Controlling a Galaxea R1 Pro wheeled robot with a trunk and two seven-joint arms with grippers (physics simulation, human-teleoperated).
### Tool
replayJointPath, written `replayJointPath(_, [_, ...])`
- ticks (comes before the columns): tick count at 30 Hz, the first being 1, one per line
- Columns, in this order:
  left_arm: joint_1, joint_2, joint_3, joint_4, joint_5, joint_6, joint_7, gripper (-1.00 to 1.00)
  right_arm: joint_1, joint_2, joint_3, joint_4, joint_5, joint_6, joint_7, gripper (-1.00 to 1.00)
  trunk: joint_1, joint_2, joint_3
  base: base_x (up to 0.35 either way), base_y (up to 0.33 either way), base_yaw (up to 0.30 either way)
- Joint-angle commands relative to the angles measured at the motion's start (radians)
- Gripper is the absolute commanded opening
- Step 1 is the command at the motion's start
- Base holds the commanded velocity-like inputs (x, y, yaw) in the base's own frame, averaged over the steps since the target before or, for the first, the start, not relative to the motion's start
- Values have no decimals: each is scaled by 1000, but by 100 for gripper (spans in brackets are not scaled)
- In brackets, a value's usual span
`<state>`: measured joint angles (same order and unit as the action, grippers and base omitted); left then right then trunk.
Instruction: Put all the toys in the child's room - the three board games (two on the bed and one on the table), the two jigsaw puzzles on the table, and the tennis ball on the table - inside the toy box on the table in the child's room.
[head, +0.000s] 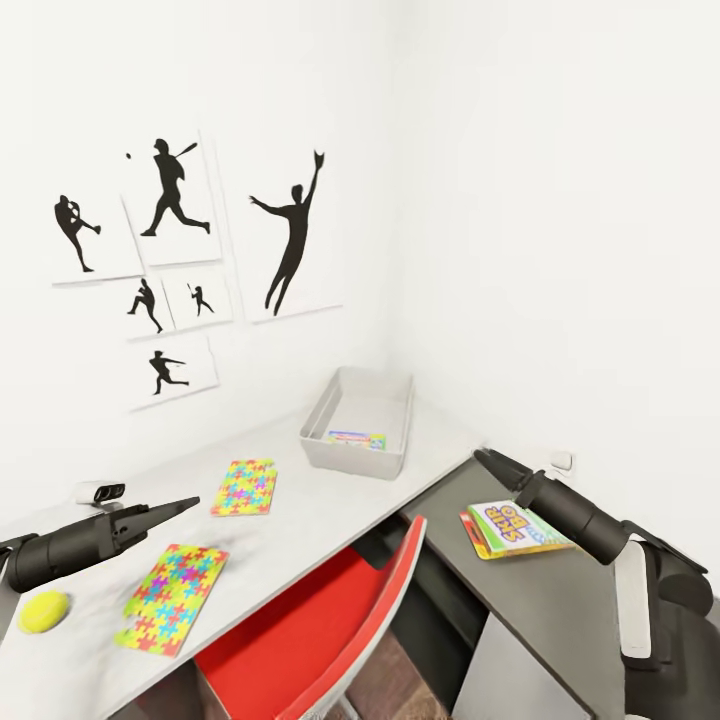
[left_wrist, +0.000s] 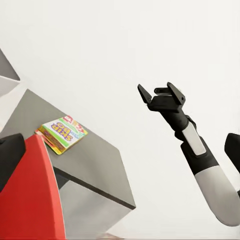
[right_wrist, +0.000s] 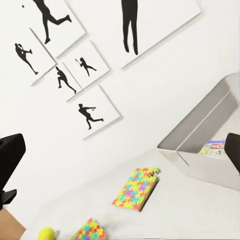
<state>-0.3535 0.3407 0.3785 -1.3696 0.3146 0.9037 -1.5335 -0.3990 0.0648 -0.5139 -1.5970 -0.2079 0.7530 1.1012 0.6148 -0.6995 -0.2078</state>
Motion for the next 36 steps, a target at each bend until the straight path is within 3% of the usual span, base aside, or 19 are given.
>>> replayJointPath(1, [0,1,0,0,0,11,-4,100,-1,1,-2,0,-2,6,2,100,0,-2,-2,-181,79,-280])
replayJointPath(36, [1,1,0,0,0,11,-4,100,-1,1,-2,3,-2,3,-3,100,0,-2,2,-147,6,-281])
